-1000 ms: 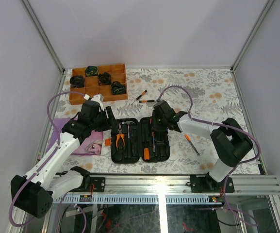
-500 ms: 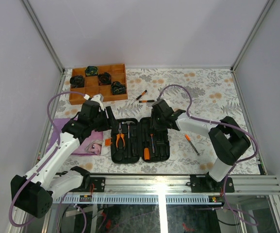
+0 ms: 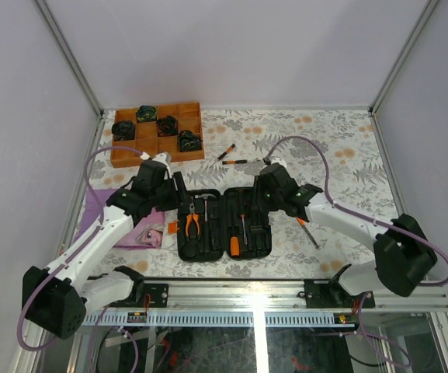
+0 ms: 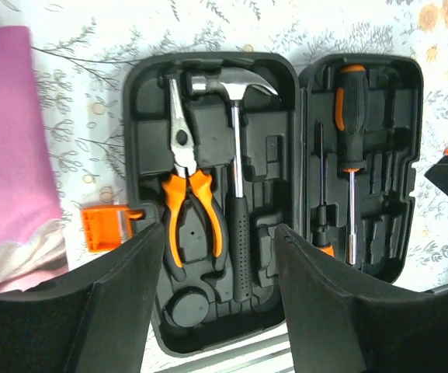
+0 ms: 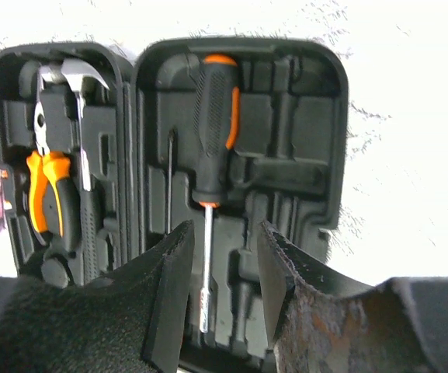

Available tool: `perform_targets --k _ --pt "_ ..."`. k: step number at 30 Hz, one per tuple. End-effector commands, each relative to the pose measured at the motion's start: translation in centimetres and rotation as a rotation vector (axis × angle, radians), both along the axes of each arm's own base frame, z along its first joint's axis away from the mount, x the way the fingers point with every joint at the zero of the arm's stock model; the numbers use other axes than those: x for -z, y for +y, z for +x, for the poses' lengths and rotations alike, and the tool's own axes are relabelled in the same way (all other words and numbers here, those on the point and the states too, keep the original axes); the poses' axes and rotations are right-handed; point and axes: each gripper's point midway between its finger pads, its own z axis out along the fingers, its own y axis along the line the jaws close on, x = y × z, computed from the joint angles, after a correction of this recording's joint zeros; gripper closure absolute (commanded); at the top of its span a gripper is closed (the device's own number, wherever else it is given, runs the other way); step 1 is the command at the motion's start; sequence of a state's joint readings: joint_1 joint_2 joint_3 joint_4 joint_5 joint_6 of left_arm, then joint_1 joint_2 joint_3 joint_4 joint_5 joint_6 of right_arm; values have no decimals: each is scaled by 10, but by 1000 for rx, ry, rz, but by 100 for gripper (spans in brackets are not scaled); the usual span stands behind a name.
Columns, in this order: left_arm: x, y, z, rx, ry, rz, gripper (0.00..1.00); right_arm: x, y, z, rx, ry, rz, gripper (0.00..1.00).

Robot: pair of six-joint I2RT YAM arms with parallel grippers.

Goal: Sort the tools into containers
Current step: Place the screwdriver in the storage box, then adjust the storage box at the center of the board.

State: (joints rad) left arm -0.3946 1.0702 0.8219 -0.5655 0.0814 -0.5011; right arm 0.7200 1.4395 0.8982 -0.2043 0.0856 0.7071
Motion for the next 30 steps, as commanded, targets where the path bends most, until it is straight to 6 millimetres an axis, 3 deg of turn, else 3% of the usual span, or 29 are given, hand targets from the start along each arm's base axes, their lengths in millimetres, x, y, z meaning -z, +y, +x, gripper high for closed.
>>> perform_targets --k 1,6,10,13,18,30 --pt "-9 -30 9 19 -41 -23 43 -11 -8 -18 -20 -29 39 56" --pt "-9 -73 19 51 -42 -2 44 -12 -11 -36 -31 -25 114 56" --pt "-6 -102 29 88 -35 13 46 2 -16 -49 -14 22 134 56" --pt "-4 -115 35 104 -32 21 47 14 -31 -57 26 62 72 57" --pt "2 -113 36 98 -27 45 47 23 -63 -63 79 52 -47 55" --pt "1 -99 26 83 -32 65 47 60 -37 -68 -75 110 -21 55"
